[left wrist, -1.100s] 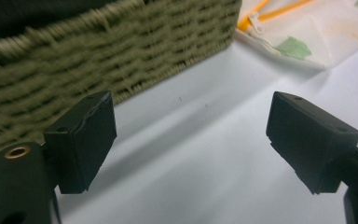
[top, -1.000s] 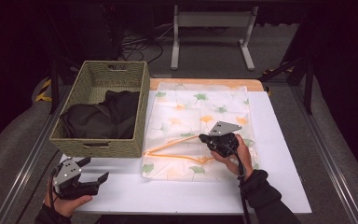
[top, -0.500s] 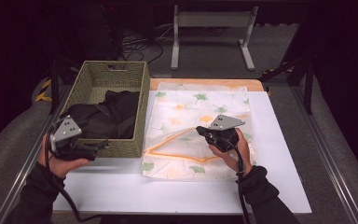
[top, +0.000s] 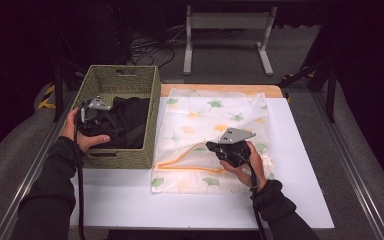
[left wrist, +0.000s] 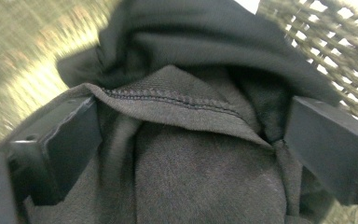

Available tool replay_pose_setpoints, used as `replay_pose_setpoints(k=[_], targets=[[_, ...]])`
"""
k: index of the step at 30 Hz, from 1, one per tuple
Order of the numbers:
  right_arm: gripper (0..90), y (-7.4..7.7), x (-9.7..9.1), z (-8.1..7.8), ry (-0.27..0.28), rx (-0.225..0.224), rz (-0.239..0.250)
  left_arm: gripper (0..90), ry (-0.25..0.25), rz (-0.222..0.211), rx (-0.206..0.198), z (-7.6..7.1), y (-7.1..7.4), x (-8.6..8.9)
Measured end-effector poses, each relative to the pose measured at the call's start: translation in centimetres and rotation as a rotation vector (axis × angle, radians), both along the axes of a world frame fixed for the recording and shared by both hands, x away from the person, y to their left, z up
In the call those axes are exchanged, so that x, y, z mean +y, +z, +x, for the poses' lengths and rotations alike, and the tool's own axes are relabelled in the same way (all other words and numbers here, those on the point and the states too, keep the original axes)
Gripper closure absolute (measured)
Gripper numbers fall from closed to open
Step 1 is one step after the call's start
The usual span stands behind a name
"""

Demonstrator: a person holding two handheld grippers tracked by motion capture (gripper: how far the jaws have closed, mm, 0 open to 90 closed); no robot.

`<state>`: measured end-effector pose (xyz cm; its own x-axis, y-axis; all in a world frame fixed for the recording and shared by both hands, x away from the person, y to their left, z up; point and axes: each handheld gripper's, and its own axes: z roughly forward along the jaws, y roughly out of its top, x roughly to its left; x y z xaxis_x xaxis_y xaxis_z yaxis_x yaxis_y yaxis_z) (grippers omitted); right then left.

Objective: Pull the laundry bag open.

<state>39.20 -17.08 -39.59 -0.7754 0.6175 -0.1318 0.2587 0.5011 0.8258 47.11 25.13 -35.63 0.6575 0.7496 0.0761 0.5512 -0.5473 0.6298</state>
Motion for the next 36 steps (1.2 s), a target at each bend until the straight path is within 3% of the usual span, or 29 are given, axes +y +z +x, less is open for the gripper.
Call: replay_pose_setpoints(k=[1, 5, 9, 12, 17, 19, 21, 24, 27, 32, 36], targets=[[89.4, -0.1, 0.0, 0.0, 0.002, 0.001, -0.001, 2.4, -0.009, 0.025, 0.021, 0.4, 0.0, -0.1], [89.4, -0.3, 0.2, 0.0, 0.005, 0.010, -0.007, 1.1, -0.024, 0.107, 0.036, 1.5, -0.6, -0.8], [89.4, -0.4, 0.2, 0.1, 0.009, 0.016, -0.005, 0.0, -0.034, 0.082, 0.082, 2.8, -1.7, -1.0], [89.5, -0.5, 0.2, 0.1, 0.018, 0.020, -0.003, 0.0, -0.076, 0.112, 0.119, 3.2, -2.3, -1.6], [89.4, -0.7, 0.3, 0.1, 0.029, 0.026, -0.007, 0.0, -0.105, 0.117, 0.139, 3.6, -2.6, -2.0], [89.4, -0.8, 0.3, 0.0, 0.030, 0.027, -0.011, 0.0, -0.077, 0.156, 0.123, 4.1, -2.9, -2.1], [89.4, -0.8, 0.3, 0.1, 0.028, 0.028, -0.014, 0.0, -0.054, 0.167, 0.132, 4.5, -3.4, -2.3], [89.4, -1.0, 0.4, 0.1, 0.031, 0.031, -0.016, 0.0, -0.075, 0.197, 0.181, 4.8, -4.0, -2.9], [89.3, -1.2, 0.4, 0.2, 0.030, 0.034, -0.018, 0.0, -0.076, 0.181, 0.247, 5.2, -4.6, -2.9], [89.3, -1.4, 0.4, 0.1, 0.025, 0.037, -0.021, 0.2, -0.076, 0.251, 0.282, 5.5, -5.4, -3.7], [89.3, -1.3, 0.3, 0.1, 0.029, 0.038, -0.017, 5.3, -0.081, 0.273, 0.287, 5.5, -5.4, -3.9]])
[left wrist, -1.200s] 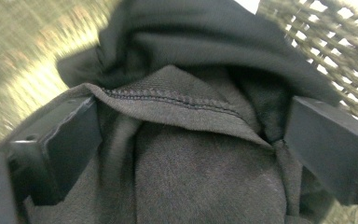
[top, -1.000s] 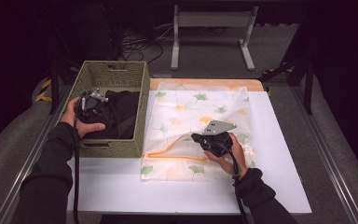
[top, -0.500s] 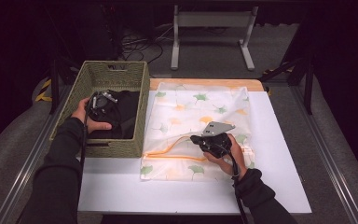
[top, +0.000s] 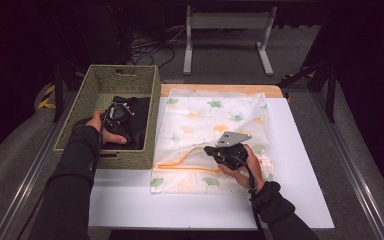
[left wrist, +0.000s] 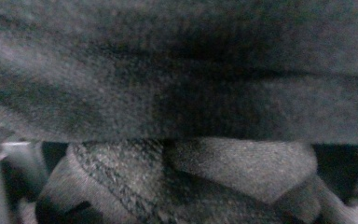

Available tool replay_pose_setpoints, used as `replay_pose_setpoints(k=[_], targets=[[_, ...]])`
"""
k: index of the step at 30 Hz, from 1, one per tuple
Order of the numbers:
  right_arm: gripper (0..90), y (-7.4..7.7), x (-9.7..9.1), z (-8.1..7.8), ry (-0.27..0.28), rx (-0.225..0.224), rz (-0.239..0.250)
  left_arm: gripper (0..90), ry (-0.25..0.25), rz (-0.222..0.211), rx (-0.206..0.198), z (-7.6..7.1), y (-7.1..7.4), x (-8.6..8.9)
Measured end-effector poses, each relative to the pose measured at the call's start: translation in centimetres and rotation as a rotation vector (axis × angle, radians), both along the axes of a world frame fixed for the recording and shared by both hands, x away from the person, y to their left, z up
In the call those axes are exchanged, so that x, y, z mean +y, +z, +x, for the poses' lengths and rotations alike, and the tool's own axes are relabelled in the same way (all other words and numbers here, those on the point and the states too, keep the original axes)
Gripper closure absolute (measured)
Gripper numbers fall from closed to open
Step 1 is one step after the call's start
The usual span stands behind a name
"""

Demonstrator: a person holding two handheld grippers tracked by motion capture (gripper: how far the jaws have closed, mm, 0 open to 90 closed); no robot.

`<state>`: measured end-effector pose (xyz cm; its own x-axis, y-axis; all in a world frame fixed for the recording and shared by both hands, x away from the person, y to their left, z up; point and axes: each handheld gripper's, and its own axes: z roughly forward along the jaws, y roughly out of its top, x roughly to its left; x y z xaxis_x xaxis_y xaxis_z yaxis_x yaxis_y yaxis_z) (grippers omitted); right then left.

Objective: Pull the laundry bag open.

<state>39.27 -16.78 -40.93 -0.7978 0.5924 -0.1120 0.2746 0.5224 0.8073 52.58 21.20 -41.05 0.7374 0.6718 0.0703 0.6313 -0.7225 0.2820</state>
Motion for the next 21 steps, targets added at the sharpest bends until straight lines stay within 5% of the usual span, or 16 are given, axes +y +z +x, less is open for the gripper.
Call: replay_pose_setpoints(k=[4, 12, 16, 18, 20, 21], targets=[[89.3, 0.0, 0.0, 0.0, -0.004, -0.003, 0.002, 16.8, 0.008, 0.026, -0.015, -0.1, 0.4, -0.1], [89.4, 0.2, -0.3, -0.2, -0.020, -0.017, 0.011, 47.3, 0.008, -0.004, -0.150, -0.9, 1.9, 0.6], [89.4, 0.3, -0.3, -0.2, -0.021, -0.019, 0.012, 58.0, 0.052, -0.037, -0.260, -1.4, 2.8, 1.2], [89.4, 0.3, -0.3, -0.3, -0.022, -0.022, 0.012, 75.5, 0.087, -0.080, -0.347, -1.9, 3.8, 1.8], [89.4, 0.3, -0.3, -0.3, -0.022, -0.021, 0.013, 75.9, 0.093, -0.145, -0.335, -2.2, 4.1, 2.5], [89.4, 0.3, -0.3, -0.3, -0.020, -0.020, 0.013, 75.6, 0.070, -0.118, -0.340, -2.3, 4.0, 2.4]])
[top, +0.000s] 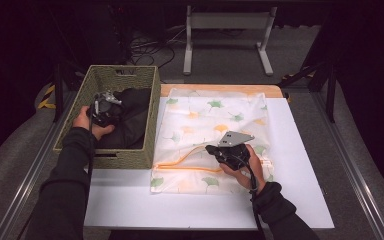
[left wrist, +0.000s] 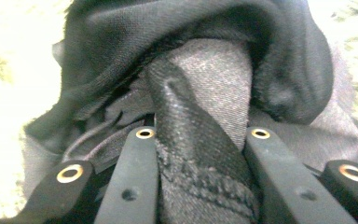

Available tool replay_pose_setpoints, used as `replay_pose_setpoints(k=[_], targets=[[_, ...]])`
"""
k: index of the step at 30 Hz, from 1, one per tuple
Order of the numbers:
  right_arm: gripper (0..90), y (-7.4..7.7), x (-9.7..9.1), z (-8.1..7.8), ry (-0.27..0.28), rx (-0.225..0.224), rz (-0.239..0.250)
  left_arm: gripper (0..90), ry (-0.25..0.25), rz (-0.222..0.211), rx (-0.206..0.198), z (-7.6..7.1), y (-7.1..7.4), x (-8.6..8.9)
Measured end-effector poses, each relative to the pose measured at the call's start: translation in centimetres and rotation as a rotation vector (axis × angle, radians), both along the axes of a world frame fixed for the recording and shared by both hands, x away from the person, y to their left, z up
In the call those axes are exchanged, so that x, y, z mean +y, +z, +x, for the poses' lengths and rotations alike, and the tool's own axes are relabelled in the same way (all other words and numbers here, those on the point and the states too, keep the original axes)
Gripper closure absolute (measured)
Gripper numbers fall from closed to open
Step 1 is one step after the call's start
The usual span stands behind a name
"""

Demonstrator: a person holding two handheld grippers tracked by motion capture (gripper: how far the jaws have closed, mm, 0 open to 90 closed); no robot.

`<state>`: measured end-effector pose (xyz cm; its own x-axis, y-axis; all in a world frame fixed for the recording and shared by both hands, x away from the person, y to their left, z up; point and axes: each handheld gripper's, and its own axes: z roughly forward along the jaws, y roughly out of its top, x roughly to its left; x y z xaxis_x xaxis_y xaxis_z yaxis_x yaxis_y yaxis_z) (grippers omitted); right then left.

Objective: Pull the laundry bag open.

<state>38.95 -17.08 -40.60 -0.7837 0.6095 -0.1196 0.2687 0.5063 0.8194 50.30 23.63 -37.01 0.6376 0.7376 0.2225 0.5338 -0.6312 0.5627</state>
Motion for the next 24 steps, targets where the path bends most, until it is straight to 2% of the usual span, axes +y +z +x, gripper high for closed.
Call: replay_pose_setpoints(k=[1, 2, 3, 4, 5, 6, 8, 9, 10, 11, 12, 16, 19, 21, 24], targets=[[89.4, 0.0, 0.0, 0.0, 0.001, 0.000, -0.003, 74.9, -0.016, 0.025, 0.001, -0.2, -0.1, -0.3], [89.4, 0.0, 0.1, -0.1, 0.002, 0.002, -0.003, 71.2, -0.049, 0.022, 0.019, -0.1, -0.2, -0.5], [89.3, 0.0, 0.1, -0.1, 0.002, 0.003, -0.001, 60.2, -0.067, 0.016, 0.058, 0.0, -0.4, -0.6], [89.3, 0.0, 0.1, -0.1, 0.004, 0.004, -0.002, 43.4, -0.077, 0.013, 0.105, 0.1, -0.6, -0.8], [89.2, 0.0, 0.1, -0.1, 0.005, 0.005, -0.001, 29.6, -0.094, 0.014, 0.136, 0.2, -0.9, -0.9], [89.2, 0.0, 0.1, -0.1, 0.007, 0.007, -0.001, 18.9, -0.092, 0.018, 0.147, 0.3, -1.2, -1.1], [89.2, 0.0, 0.1, -0.1, 0.008, 0.010, -0.001, 5.0, -0.097, 0.038, 0.181, 0.5, -1.8, -1.4], [89.1, 0.0, 0.1, -0.1, 0.008, 0.010, -0.001, 2.0, -0.100, 0.053, 0.191, 0.6, -2.0, -1.6], [89.1, 0.0, 0.1, -0.1, 0.008, 0.010, -0.001, 0.4, -0.100, 0.053, 0.191, 0.6, -2.0, -1.6], [89.1, 0.0, 0.1, 0.0, 0.008, 0.011, -0.001, 0.4, -0.099, 0.072, 0.196, 0.7, -2.2, -1.8], [89.1, -0.1, 0.1, 0.0, 0.009, 0.015, -0.001, 0.2, -0.096, 0.110, 0.209, 0.9, -2.5, -2.1], [89.3, -0.1, 0.1, 0.1, 0.014, 0.017, -0.005, 0.2, -0.078, 0.206, 0.273, 1.5, -3.7, -2.9], [89.3, -0.2, 0.1, 0.0, 0.017, 0.019, -0.006, 1.3, -0.037, 0.291, 0.277, 2.0, -4.3, -3.5], [89.4, -0.2, 0.0, 0.0, 0.017, 0.019, -0.005, 10.1, -0.022, 0.306, 0.256, 2.1, -4.2, -3.5], [89.4, -0.1, 0.0, 0.0, 0.021, 0.018, -0.006, 34.0, 0.006, 0.325, 0.209, 2.1, -3.8, -3.2]])
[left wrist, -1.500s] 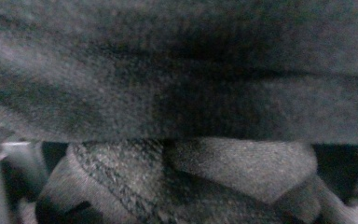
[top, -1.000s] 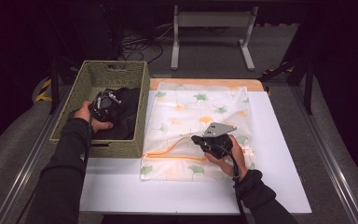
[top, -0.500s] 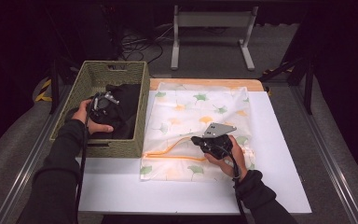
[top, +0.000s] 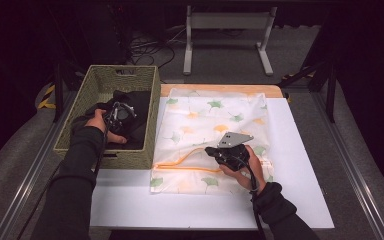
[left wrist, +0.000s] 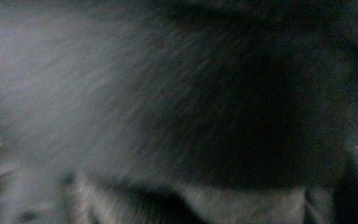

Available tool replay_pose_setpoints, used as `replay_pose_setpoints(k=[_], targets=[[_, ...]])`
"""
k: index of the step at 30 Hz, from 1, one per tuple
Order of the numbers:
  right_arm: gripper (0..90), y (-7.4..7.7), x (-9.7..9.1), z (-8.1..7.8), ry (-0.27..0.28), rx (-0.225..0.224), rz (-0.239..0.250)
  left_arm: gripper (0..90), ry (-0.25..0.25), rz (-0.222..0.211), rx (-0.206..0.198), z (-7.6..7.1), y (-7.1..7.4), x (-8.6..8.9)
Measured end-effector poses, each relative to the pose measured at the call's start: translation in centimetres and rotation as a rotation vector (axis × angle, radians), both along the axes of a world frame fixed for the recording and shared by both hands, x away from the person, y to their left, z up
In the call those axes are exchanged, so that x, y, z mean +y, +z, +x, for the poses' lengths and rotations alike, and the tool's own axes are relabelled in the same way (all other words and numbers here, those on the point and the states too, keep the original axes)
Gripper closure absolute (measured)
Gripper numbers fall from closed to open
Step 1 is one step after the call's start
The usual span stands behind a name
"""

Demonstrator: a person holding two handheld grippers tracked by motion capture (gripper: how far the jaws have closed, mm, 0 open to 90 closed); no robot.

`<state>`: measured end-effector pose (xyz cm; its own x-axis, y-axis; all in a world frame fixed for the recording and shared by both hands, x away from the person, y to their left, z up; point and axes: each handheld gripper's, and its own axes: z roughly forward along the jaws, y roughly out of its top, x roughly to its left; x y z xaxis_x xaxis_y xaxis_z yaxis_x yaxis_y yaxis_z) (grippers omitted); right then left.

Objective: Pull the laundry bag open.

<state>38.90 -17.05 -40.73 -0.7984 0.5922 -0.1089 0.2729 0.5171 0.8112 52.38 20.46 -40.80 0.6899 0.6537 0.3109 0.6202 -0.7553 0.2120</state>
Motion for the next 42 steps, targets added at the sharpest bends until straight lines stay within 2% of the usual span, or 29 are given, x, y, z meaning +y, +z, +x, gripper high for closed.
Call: replay_pose_setpoints(k=[3, 6, 7, 8, 9, 10, 12, 14, 15, 17, 20, 22, 24, 25, 26, 29, 31, 33, 34, 38, 42], targets=[[89.4, 0.0, 0.0, 0.0, 0.002, 0.001, -0.001, 48.1, 0.010, 0.030, -0.034, -0.1, 0.3, -0.1], [89.4, 0.0, 0.1, 0.0, 0.004, 0.000, -0.003, 57.0, 0.018, 0.058, -0.110, -0.4, 0.8, 0.0], [89.4, 0.0, 0.1, 0.0, 0.004, 0.000, -0.003, 59.0, 0.018, 0.058, -0.110, -0.4, 0.8, 0.0], [89.4, 0.1, 0.0, 0.0, 0.004, -0.004, -0.002, 60.1, 0.032, 0.026, -0.154, -0.5, 1.4, 0.5], [89.4, 0.1, 0.1, 0.0, 0.004, -0.003, -0.001, 60.6, 0.028, 0.002, -0.178, -0.7, 1.7, 0.6], [89.4, 0.1, 0.1, 0.0, 0.004, -0.003, -0.001, 61.2, 0.028, 0.002, -0.178, -0.7, 1.7, 0.6], [89.5, 0.1, 0.1, -0.1, 0.005, -0.006, -0.002, 61.5, 0.020, -0.108, -0.242, -1.5, 2.7, 1.1], [89.6, 0.2, 0.0, -0.1, 0.003, -0.015, 0.003, 61.9, 0.018, -0.173, -0.289, -2.0, 3.3, 1.6], [89.7, 0.2, 0.0, -0.1, 0.001, -0.017, 0.005, 61.9, 0.011, -0.241, -0.306, -2.5, 4.0, 2.1], [89.7, 0.4, -0.2, -0.2, -0.004, -0.029, 0.014, 61.9, 0.014, -0.313, -0.351, -3.3, 4.7, 2.5], [89.8, 0.6, -0.5, -0.3, -0.017, -0.037, 0.024, 61.9, 0.001, -0.431, -0.390, -4.7, 5.6, 3.4], [89.8, 0.8, -0.8, -0.4, -0.028, -0.046, 0.034, 61.8, -0.022, -0.487, -0.424, -6.0, 6.4, 3.9], [89.8, 1.0, -1.0, -0.5, -0.038, -0.058, 0.043, 61.7, -0.032, -0.520, -0.448, -7.0, 6.8, 4.0], [89.8, 1.2, -1.1, -0.6, -0.041, -0.063, 0.048, 61.7, -0.032, -0.520, -0.448, -7.0, 6.8, 4.0], [89.8, 1.3, -1.2, -0.6, -0.042, -0.068, 0.050, 61.7, -0.037, -0.566, -0.473, -7.9, 7.1, 4.4], [89.8, 1.6, -1.3, -0.6, -0.053, -0.079, 0.063, 61.8, -0.026, -0.634, -0.494, -8.9, 7.4, 5.1], [89.8, 1.7, -1.4, -0.6, -0.052, -0.078, 0.065, 61.7, -0.029, -0.645, -0.502, -9.2, 7.5, 5.3], [89.8, 1.7, -1.5, -0.6, -0.054, -0.075, 0.067, 61.7, -0.024, -0.701, -0.524, -9.9, 7.7, 6.0], [89.8, 1.7, -1.5, -0.6, -0.054, -0.075, 0.067, 61.8, -0.024, -0.701, -0.524, -9.9, 7.7, 6.0], [89.8, 1.7, -1.5, -0.5, -0.061, -0.077, 0.071, 61.6, -0.034, -0.752, -0.552, -10.9, 8.1, 6.5], [89.8, 1.6, -1.4, -0.5, -0.060, -0.079, 0.071, 61.5, -0.053, -0.767, -0.559, -11.4, 8.4, 6.5]])
